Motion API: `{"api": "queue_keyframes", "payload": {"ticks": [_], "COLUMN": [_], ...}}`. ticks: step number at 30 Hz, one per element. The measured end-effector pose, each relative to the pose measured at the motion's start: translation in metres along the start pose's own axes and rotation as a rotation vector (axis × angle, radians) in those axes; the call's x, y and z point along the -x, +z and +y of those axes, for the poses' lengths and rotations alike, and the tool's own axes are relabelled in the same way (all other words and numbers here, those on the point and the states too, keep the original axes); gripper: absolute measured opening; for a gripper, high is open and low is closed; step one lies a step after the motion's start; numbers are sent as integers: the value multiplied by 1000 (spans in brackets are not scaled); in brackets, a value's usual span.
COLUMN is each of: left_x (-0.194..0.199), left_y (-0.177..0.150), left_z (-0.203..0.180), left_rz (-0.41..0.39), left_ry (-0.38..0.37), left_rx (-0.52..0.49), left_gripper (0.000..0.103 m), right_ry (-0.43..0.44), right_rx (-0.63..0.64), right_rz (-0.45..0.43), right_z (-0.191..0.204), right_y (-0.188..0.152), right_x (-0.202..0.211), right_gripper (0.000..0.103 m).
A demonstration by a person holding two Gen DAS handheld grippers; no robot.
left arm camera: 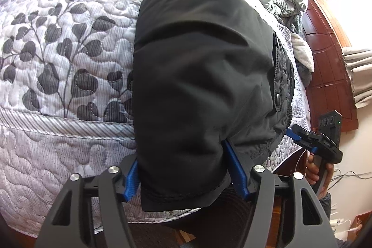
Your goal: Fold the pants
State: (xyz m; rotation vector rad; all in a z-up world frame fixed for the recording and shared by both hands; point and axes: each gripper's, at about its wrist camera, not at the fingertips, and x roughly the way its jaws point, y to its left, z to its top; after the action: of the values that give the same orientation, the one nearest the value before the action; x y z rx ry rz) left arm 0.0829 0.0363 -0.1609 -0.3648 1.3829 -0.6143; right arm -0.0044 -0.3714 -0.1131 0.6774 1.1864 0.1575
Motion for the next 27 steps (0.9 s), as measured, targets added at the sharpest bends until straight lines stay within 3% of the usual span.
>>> {"api": "queue_keyframes", "payload": {"ticks": [7,14,19,23,27], "left_x": [-7,-8,-11,-19,-26], "left_y": [8,12,20,24,29], "left_z": [-5,6,8,3,-7], "left_rz": [26,49,58,59,69], "left_ry": [0,-40,-48,-37,-6], "left_rx": [10,16,23,35,18], "left_gripper": [70,72,75,83,90], "right_ry": [84,204,202,151,167], "right_rx": [-54,-132,-110,-80,-80], "right_rz": [-22,6,15,26,40], "right_z": [-15,-39,-43,-44,-47], "right_y": [0,9,14,16,14], "right_x": [14,-5,-8,-9,-16], "right_gripper": [77,79,79,79,79]}}
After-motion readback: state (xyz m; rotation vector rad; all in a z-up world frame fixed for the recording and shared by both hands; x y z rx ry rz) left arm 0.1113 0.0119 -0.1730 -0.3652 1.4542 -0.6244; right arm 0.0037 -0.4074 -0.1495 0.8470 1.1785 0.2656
